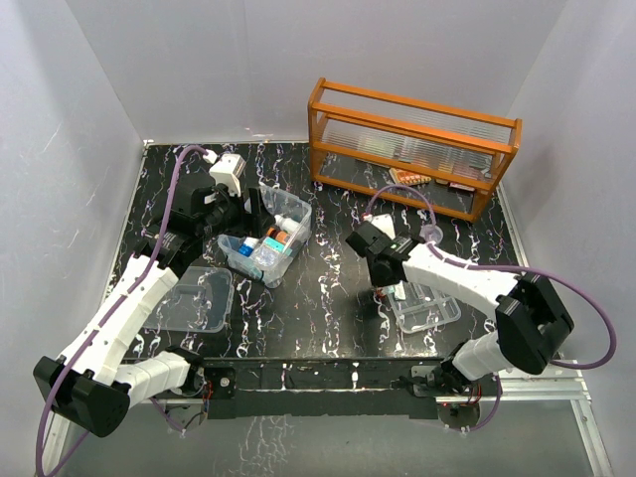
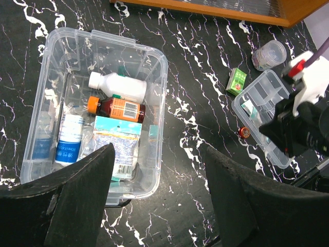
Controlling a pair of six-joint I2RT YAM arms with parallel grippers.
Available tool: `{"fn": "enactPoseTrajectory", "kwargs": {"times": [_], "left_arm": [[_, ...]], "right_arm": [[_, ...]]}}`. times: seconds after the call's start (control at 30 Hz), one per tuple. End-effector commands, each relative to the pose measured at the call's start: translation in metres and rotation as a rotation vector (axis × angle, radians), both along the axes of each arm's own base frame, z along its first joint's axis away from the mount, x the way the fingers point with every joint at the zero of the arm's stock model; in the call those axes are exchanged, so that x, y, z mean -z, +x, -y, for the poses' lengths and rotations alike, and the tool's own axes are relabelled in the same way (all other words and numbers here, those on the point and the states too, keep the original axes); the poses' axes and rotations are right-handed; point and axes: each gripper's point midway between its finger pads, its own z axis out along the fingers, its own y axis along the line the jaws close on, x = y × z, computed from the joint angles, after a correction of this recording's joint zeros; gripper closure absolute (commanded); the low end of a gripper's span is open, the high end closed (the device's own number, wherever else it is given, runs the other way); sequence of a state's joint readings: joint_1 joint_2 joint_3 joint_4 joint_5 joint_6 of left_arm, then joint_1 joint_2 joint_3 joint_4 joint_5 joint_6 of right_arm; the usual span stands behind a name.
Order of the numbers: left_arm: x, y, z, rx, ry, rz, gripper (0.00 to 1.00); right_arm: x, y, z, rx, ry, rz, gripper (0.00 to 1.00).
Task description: Organize the medicine kit
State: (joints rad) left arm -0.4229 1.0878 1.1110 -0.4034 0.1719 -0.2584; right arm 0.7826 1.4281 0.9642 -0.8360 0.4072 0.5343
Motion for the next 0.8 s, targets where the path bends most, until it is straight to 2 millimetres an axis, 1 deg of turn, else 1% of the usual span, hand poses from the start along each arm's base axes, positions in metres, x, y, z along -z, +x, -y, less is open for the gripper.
{"fn": "enactPoseTrajectory", "kwargs": {"times": [0.0,0.17,0.27,0.4,0.57,0.67,0.77], "left_arm": [[-0.013,0.000,0.003,0.016,-0.020,0.036,0.31],[-0.015,0.000,0.003,0.018,-0.022,0.039,0.31],[-0.016,0.000,0.003,0.018,-0.022,0.040,0.31],[-0.016,-0.001,0.002,0.016,-0.021,0.039,0.31],[-0.018,-0.001,0.002,0.014,-0.023,0.046,0.31],[-0.018,0.000,0.002,0.014,-0.023,0.047,0.30],[-0.018,0.000,0.002,0.014,-0.022,0.048,0.30]], "right_arm": [[-0.001,0.014,0.023,0.114,-0.001,0.025,1.00],[0.011,0.016,0.033,0.147,-0.004,-0.028,1.00],[0.020,0.015,0.032,0.133,0.005,-0.066,1.00],[0.027,0.010,0.029,0.108,0.001,-0.118,0.99],[0.038,-0.002,0.033,0.101,-0.036,-0.198,0.98],[0.038,-0.007,0.040,0.122,-0.068,-0.220,0.97],[0.033,-0.007,0.046,0.144,-0.095,-0.203,0.93]]}}
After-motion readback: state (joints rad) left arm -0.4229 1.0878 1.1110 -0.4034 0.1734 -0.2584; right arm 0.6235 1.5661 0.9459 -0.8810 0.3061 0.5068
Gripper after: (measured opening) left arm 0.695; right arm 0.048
